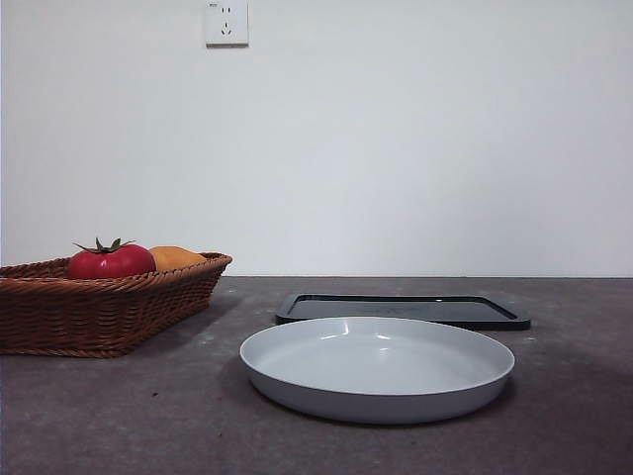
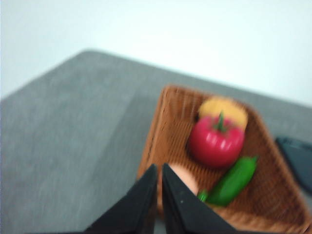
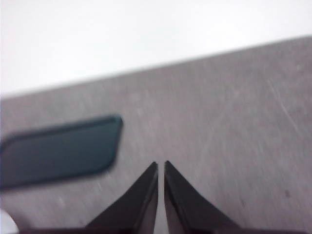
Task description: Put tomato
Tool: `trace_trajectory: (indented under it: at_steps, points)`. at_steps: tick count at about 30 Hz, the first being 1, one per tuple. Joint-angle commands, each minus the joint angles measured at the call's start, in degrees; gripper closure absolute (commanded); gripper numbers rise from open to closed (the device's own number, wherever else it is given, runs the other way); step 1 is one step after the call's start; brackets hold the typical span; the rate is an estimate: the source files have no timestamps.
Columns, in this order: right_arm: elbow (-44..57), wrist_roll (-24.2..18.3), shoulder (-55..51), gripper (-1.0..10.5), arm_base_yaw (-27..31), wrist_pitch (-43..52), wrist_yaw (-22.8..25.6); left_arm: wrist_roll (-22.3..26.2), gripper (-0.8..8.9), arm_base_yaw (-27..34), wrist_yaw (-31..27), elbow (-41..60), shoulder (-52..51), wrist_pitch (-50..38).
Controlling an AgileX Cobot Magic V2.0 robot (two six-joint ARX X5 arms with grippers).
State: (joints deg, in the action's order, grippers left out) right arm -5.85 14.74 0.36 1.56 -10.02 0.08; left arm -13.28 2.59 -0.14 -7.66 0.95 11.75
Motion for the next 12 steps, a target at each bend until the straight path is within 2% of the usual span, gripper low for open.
trace_trajectory:
  at_steps: [1, 3, 7, 12]
  points:
    - [-3.6, 5.6, 0.4, 9.4, 0.1, 0.2, -0.1, -2.3, 7.98, 0.0, 0.2, -3.9, 2.0, 0.9]
    - [-6.3, 7.3, 1.5, 9.4, 0.1, -1.1, -0.1, -3.4, 7.98, 0.0, 1.4, -6.6, 4.2, 2.0]
    - [-12.4, 7.8, 5.0, 9.4, 0.1, -5.5, -1.1, -4.6, 7.98, 0.0, 6.2, -11.6, 9.6, 2.3]
    - [-20.3, 7.8, 10.8, 9.4, -0.2, -10.7, -7.6, -4.6, 7.98, 0.0, 12.2, -19.6, 17.6, 4.2]
